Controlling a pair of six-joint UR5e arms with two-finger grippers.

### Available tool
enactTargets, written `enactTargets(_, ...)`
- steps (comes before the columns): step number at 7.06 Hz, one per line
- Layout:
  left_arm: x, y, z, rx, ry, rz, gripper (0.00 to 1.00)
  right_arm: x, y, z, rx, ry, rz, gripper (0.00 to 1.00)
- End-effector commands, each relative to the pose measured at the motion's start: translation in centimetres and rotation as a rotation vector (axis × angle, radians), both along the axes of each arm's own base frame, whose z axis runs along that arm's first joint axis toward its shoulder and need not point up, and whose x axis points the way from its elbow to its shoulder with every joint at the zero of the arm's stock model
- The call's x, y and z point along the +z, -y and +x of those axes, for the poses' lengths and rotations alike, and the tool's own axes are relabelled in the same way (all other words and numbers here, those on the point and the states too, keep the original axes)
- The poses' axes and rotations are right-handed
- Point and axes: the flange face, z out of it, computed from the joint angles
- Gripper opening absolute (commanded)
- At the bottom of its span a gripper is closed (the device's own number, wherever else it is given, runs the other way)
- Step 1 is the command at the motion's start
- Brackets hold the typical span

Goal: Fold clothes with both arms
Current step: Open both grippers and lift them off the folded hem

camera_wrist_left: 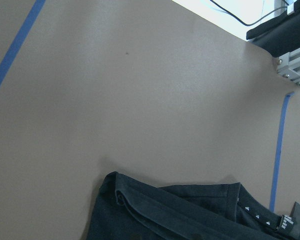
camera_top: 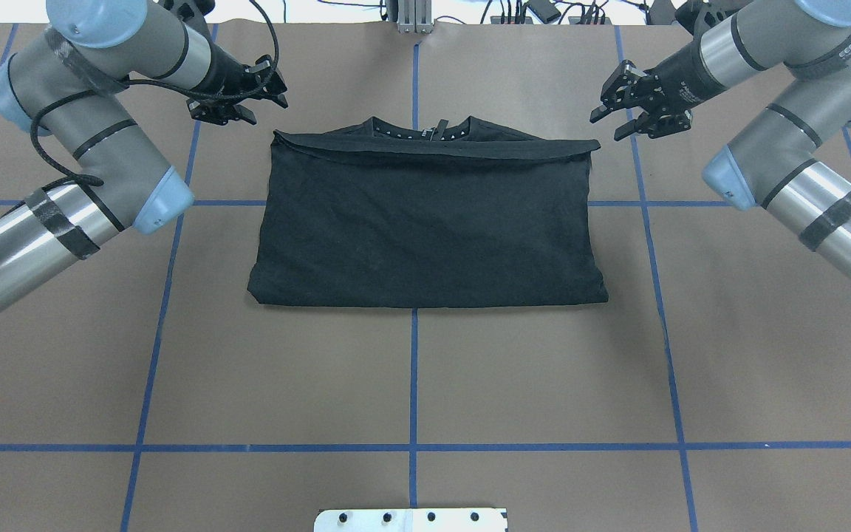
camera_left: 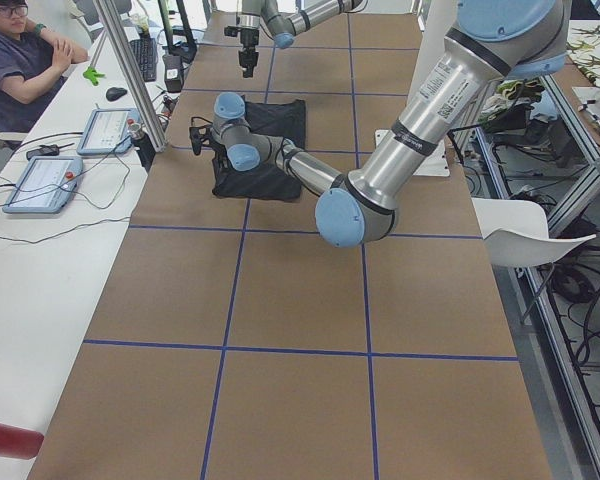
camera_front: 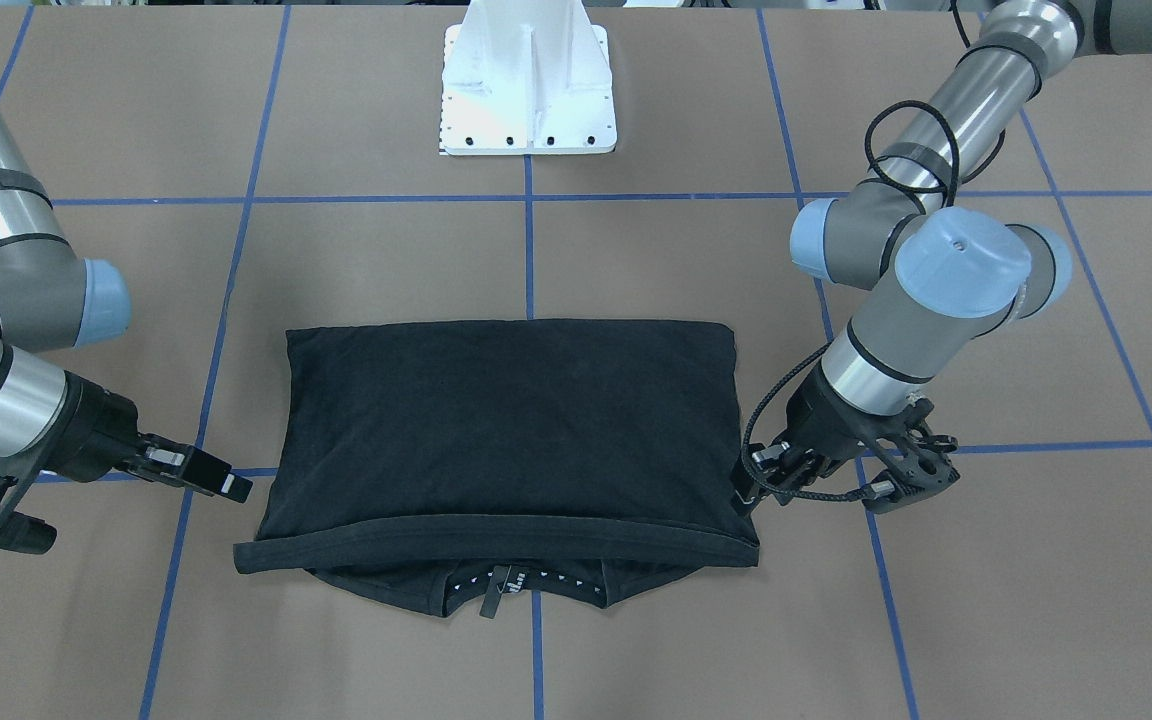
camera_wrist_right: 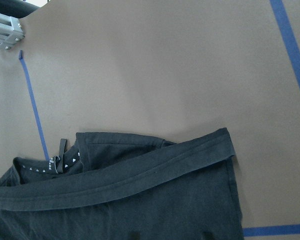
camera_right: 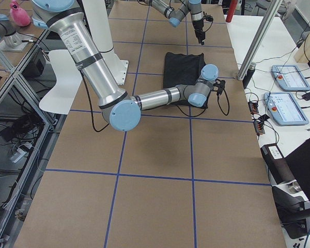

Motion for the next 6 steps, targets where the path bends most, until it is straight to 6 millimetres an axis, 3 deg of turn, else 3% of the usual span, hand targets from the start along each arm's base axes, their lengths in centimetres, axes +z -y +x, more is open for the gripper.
enactTargets(1,-0.1,0.0,-0.2,-0.002,0.001,0.006,1.00,0.1,-0.1,0.3,-0.015,0.010,-0.014,0.99)
enactTargets(3,-1.2,0.1,-1.4,-0.015,-0.010,0.018,1.00,1.6,-2.3,-0.5,-0.083,0.025,-0.043,0.99)
enactTargets(4,-1.4,0.0,-1.7,-0.018,-0.013,0.023,1.00,2.1,-5.0,-1.3,-0.118,0.028,-0.042,0.99)
enactTargets(6,-2.4,-0.2,-2.4,-0.026,-0.025,0.040,1.00,3.1,-11.5,-5.7,-0.237,0.034,-0.036,0.99)
